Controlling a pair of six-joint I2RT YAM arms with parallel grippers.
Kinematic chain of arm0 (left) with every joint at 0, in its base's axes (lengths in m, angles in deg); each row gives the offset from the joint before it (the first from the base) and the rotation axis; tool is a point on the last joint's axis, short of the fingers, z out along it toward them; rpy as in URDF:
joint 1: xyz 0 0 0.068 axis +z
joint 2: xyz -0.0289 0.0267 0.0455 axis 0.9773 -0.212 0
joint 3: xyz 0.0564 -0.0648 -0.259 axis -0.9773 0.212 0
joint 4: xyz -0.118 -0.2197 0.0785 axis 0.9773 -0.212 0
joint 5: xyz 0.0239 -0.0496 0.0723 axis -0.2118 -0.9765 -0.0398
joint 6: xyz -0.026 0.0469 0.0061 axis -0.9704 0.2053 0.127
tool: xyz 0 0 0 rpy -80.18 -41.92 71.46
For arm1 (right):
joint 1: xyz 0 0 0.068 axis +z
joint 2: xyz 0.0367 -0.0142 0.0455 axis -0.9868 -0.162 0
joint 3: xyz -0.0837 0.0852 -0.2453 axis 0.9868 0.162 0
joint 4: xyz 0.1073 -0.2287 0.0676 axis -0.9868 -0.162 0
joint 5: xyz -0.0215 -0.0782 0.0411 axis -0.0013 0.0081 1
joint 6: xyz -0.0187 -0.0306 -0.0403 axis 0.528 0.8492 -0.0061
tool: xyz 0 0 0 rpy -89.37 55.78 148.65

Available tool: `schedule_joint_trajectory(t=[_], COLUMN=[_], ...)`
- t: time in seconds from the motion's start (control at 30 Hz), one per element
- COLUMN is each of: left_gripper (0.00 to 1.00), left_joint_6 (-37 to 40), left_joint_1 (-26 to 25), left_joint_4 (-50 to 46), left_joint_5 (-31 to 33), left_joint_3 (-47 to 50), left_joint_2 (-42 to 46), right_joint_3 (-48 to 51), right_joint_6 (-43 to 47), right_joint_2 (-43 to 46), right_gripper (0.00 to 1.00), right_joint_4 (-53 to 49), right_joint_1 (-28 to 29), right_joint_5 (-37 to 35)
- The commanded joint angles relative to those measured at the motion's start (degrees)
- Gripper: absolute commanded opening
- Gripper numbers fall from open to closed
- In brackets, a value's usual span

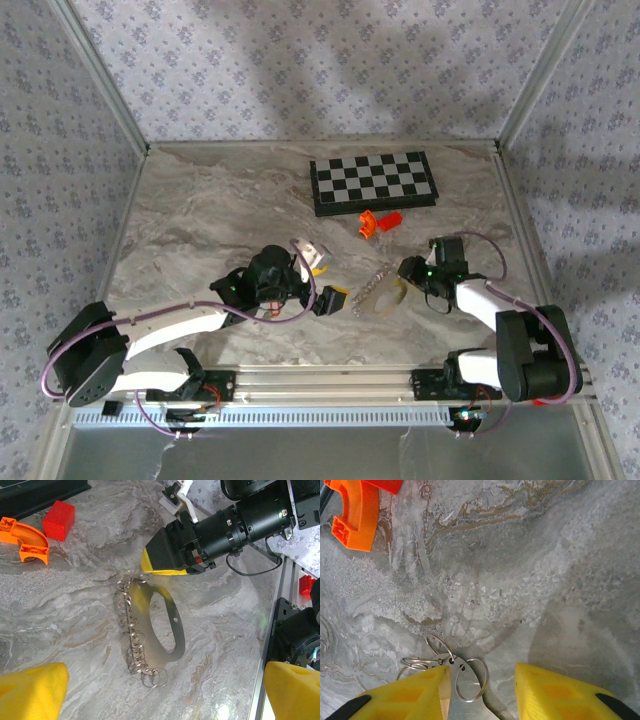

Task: Put the keys on the keyring

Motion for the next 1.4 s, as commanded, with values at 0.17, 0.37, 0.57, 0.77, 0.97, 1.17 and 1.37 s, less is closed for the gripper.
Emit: schedule_joint_trajectory(t=[0.17,0.37,0.57,0.77,0.97,1.17,1.37], left_gripper=[0.99,0.99,0.99,0.99,0.99,0.99,0.99], left_joint_6=[0.9,0.8,0.8,0.8,0.8,0.7,0.8], left_joint_1=[-0.5,-0.5,-0.5,-0.5,-0.5,-0.5,-0.5], left_joint_4=[1.9,2.0,2.0,2.2,2.3,2.5,2.4], left_joint_5=[0.1,0.2,0.5,0.8,0.8,0.9,1.0], left_joint_3=[0.3,0.7,1.2,1.6,1.7,2.0,2.2], left_joint_2=[1.3,1.6,2.0,1.9,2.0,2.0,1.9], right_joint_3=[1.5,1.6,1.2,1.4,1.6,1.5,1.4], right_joint_6=[-2.2,-2.5,-2.7,-3.5,-4.2,-4.5,-5.1], right_joint_2=[-0.3,-1.2,-1.4,-1.5,-2.2,-2.5,-2.8], right_gripper=[0.37,0.33,0.31,0.3,0.29,0.24,0.21], right_joint_4=[1.1,2.0,2.1,2.6,3.5,3.8,4.2], right_joint_1=[1.5,1.9,2.5,3.0,3.5,3.8,4.0], right_joint_5=[-2.1,-2.4,-2.6,-2.6,-2.7,-2.6,-2.3])
